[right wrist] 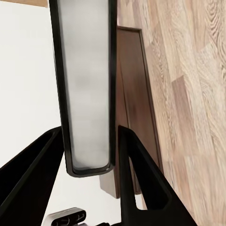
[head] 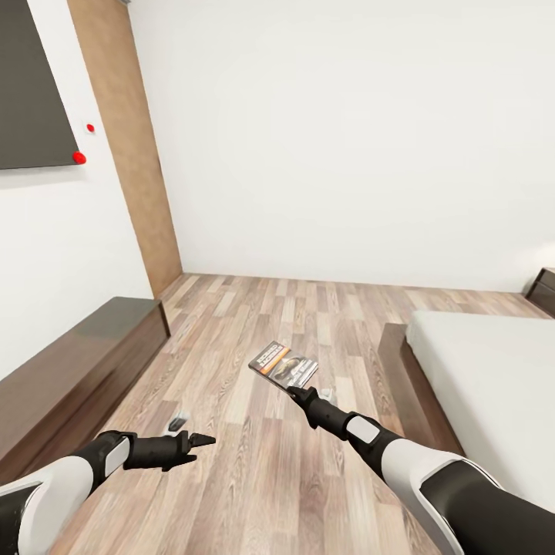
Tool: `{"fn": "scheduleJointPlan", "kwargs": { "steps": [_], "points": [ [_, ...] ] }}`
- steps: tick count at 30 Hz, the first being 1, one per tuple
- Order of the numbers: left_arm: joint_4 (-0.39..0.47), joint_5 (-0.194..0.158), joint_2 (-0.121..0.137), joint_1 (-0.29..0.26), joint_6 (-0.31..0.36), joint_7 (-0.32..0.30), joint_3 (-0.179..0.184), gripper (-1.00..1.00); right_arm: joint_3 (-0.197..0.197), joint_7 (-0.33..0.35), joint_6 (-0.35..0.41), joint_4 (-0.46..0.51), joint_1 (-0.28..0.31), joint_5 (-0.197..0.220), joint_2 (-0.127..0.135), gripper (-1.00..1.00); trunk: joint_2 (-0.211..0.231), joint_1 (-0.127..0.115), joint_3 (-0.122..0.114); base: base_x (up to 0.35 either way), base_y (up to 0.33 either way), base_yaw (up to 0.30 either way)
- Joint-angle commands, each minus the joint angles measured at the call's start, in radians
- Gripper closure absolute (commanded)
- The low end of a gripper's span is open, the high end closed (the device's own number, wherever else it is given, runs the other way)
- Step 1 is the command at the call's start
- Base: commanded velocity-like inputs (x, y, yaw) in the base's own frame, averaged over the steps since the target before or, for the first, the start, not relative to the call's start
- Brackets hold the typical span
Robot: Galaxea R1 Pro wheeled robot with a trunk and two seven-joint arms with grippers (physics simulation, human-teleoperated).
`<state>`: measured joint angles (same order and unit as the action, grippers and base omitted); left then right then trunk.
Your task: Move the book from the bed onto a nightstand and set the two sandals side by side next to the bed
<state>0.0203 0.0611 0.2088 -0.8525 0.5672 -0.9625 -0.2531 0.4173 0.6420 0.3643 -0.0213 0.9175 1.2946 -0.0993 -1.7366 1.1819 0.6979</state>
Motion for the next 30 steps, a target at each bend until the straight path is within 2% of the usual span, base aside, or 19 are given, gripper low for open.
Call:
{"fn": "scheduleJointPlan", "kwargs": {
  "steps": [1,30],
  "points": [
    [0.001,0.006,0.000,0.000,0.008,-0.003,-0.008,-1.00,0.002,0.003,0.007,-0.002,0.001,0.014,0.000,1.00,0.000,0.000,0.001,0.204,0.000,0.000],
    [0.001,0.006,0.008,0.000,0.008,-0.002,-0.008,-1.00,0.002,0.002,0.007,-0.002,0.001,0.011,0.000,1.00,0.000,0.000,0.001,0.208,0.000,0.000]
  ]
}}
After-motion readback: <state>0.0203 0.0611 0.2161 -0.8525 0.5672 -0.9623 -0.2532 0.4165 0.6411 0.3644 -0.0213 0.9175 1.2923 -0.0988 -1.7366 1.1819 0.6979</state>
